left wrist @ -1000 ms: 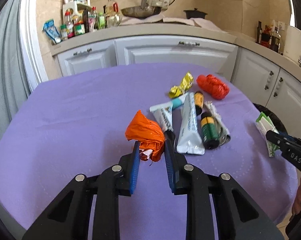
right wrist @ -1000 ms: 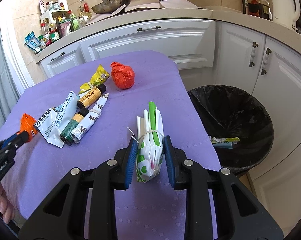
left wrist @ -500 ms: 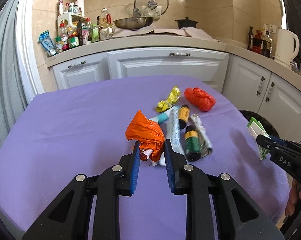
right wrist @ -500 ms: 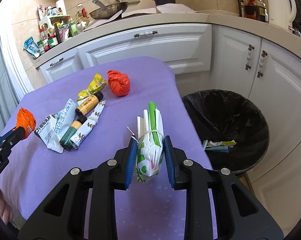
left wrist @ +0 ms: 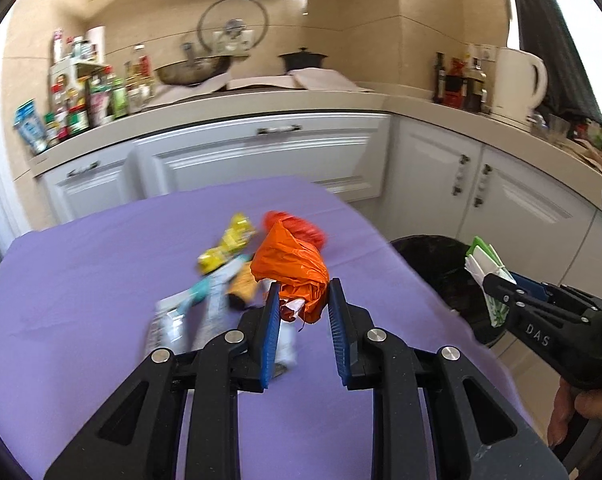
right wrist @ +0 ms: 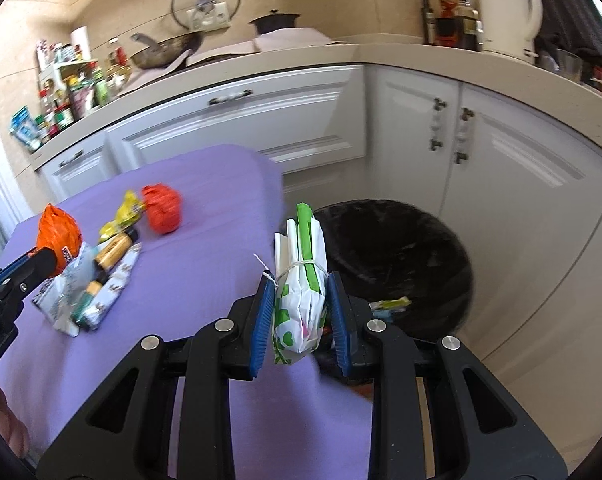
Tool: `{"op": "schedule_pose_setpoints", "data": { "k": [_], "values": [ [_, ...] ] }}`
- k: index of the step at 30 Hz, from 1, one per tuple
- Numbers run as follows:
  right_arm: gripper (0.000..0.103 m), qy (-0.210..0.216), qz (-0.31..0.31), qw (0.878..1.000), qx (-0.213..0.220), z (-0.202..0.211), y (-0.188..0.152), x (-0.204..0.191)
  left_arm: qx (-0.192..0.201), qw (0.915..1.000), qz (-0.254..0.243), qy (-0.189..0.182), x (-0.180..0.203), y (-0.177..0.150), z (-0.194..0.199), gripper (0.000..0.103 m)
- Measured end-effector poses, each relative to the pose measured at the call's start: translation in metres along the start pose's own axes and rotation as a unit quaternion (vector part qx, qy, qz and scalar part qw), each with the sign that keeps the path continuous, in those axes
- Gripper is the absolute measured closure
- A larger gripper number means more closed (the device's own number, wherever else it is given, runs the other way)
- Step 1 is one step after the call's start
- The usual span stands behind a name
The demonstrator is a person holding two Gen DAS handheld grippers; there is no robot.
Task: Collect trash
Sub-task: 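Carry the orange bag and green-white wrapper over the black bin and open both grippers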
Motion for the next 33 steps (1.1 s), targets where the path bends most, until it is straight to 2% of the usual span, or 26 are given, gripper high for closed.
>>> {"op": "schedule_pose_setpoints", "data": {
  "k": [10,22,33],
  "values": [
    [0.076,-0.042,-0.027,0.999,0.003,-0.013,0.004,0.049,-0.013,0.9983,-0.041,-0.040,0.063,0.010,-0.043,0.079],
    [0.076,-0.072,-0.042,0.997,-0.003,-0.036,0.001,0.091,-0.033,0.9963,-0.065,-0.045,0.107,0.013,-0.087,0.079],
    [0.076,-0.078,-0.049,0.996,-0.012,-0.058,-0.001,0.109,-0.064,0.9942,-0.076,-0.042,0.133,0.013,-0.124,0.078]
  ]
}}
Point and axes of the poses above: each gripper's, at about its wrist camera, not at the fingertips, and z roughly against the way its jaws point, x to its right, y to its top, the point moved 3 cm from there along -z, roughly the way its jaws point, and after that the axes turned 5 degrees about z, right-handed, at the moved point
